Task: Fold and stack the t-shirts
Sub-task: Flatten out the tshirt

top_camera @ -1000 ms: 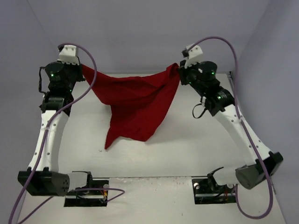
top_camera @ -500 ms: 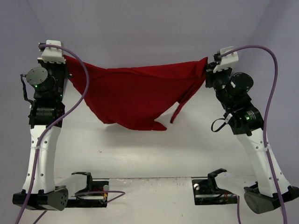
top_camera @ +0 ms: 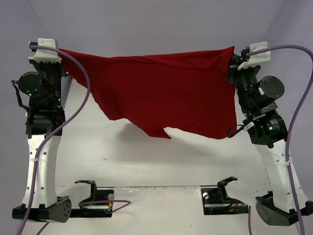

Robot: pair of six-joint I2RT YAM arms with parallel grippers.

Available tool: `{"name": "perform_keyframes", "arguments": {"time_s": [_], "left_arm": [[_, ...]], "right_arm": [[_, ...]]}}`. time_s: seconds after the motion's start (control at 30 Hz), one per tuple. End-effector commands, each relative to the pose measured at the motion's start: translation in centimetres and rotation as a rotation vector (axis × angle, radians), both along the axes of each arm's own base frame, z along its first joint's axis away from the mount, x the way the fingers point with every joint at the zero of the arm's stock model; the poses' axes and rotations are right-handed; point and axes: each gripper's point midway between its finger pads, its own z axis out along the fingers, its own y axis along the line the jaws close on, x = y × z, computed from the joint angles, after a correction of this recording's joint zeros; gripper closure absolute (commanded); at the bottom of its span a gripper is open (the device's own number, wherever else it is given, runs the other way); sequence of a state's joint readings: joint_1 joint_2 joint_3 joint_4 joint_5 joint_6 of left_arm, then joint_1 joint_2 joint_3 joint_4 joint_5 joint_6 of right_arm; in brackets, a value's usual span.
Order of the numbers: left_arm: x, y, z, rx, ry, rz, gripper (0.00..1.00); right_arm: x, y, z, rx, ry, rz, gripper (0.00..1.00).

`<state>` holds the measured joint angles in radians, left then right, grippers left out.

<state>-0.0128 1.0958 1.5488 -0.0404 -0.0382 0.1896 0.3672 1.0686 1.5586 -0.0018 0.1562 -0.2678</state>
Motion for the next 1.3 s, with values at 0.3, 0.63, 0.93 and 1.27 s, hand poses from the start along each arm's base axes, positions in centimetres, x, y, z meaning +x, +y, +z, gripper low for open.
{"name": "perform_keyframes", "arguments": {"time_s": [0.3,0.63,0.93,1.27], "left_arm": [[14.4,-0.2,-5.4,-0.178,0.094,-0.019,1.0],[24.5,-1.6,0.4,-0.218,-0.126,-0.116,1.0],[21.0,-1.3,9.3,-0.172,-0.39,-0.121,1.0],[22.0,0.3,2.5,-0.106,-0.272,-0.091,1.0]], "right_arm": [[14.8,-0.6,-2.5,0.108,-0.105,-0.074,1.0],[24.4,0.0,3.5,0.181,-0.268,-0.059,1.0],[22.3,-0.8,10.4,0.185,-0.493,-0.032,1.0],[24.2,-1.3,2.2,0.137,-0.381,0.005,1.0]]}}
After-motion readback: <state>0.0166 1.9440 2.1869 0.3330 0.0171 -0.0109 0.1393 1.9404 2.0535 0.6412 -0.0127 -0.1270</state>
